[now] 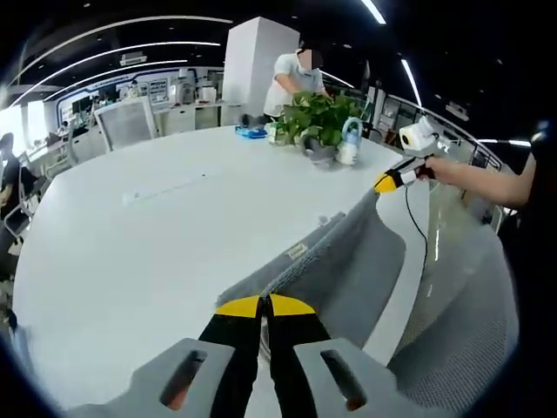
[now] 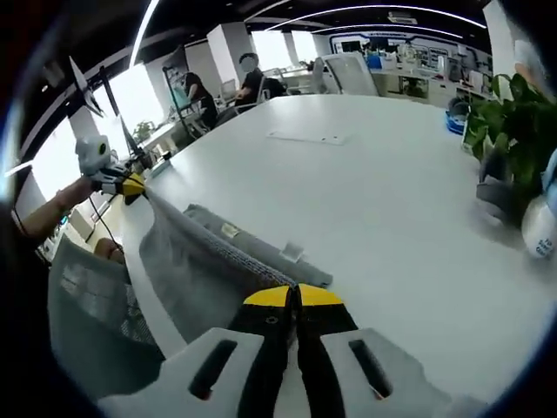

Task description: Fold the towel on the table until its edges align and the towel forms a compact rectangular stack.

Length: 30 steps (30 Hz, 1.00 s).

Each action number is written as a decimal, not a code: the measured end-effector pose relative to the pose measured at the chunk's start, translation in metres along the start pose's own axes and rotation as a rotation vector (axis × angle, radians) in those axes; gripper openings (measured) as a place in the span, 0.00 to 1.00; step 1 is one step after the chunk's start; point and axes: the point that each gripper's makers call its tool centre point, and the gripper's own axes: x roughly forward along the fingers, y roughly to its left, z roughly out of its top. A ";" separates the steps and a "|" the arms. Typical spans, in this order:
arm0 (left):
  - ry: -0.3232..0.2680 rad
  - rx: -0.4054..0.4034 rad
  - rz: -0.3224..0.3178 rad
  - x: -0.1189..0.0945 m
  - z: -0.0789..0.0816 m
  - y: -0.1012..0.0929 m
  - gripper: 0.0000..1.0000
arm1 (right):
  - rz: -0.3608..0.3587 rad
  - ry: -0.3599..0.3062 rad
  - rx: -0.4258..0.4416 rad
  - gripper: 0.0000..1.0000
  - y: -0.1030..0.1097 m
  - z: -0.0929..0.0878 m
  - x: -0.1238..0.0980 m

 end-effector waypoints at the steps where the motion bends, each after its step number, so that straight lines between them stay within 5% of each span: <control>1: 0.004 0.001 -0.001 0.001 -0.001 0.001 0.02 | -0.001 0.007 -0.008 0.00 -0.001 0.000 0.001; 30: 0.060 0.040 0.007 0.027 -0.007 0.019 0.02 | -0.013 0.055 -0.017 0.00 -0.013 -0.009 0.020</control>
